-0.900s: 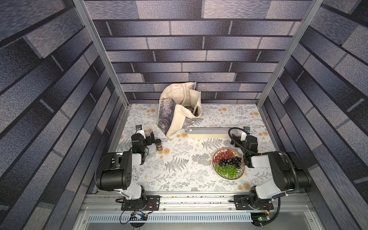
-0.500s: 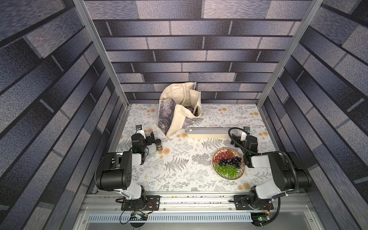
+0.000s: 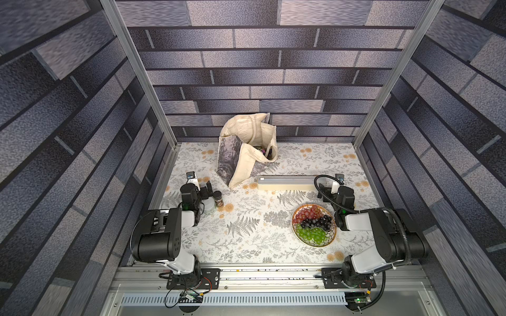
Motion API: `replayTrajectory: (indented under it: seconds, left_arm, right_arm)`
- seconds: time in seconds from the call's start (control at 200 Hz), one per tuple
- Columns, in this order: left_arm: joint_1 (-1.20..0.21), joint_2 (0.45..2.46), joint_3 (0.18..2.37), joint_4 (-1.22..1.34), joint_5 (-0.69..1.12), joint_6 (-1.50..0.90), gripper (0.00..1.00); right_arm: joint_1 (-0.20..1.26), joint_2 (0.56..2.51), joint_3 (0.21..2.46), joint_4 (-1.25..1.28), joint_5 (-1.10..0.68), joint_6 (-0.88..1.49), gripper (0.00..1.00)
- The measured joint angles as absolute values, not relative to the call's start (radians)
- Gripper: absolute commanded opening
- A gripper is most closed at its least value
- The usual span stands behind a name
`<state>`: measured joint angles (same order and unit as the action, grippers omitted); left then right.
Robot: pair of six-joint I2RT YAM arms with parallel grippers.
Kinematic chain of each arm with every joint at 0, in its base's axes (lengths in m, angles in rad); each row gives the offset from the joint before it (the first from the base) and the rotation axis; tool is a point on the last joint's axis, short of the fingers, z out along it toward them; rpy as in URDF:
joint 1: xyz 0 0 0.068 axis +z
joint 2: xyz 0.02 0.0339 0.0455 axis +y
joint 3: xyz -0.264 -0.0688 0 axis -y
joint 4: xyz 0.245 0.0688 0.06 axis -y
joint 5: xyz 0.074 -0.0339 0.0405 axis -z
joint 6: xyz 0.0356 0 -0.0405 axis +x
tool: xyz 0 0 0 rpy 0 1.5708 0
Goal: Wrap the plate with plastic wrap
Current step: Move the plate to the center of the board.
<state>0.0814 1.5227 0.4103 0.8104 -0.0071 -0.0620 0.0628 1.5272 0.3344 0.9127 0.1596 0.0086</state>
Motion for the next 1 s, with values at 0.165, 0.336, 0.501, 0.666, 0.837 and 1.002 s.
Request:
replayTrajectory:
  seconds: [0.165,0.336,0.501,0.666,0.837,1.002]
  left_arm:
    - [0.048,1.320,0.441,0.625,-0.079,-0.063,1.00]
    - [0.041,1.160,0.657,0.337,-0.118,-0.146,1.00]
    - [0.037,1.085,0.871,0.015,-0.065,-0.249,1.00]
    - [-0.077,0.997,0.917,-0.244,0.022,-0.326,1.00]
    - [-0.319,0.955,0.865,-0.334,0.065,-0.437,1.00]
    - [-0.511,1.029,0.836,-0.321,0.075,-0.530,1.00]
  right_arm:
    - [0.062,1.324,0.322,0.785,0.198,0.021,1.00]
    - [0.062,1.116,0.494,0.464,0.213,0.050,1.00]
    - [0.049,1.028,0.664,0.108,0.192,0.125,1.00]
    - [-0.062,0.992,0.681,-0.170,0.062,0.246,1.00]
    - [-0.202,0.928,0.536,-0.267,-0.133,0.408,1.00]
    - [-0.219,0.984,0.449,-0.268,-0.291,0.523,1.00]
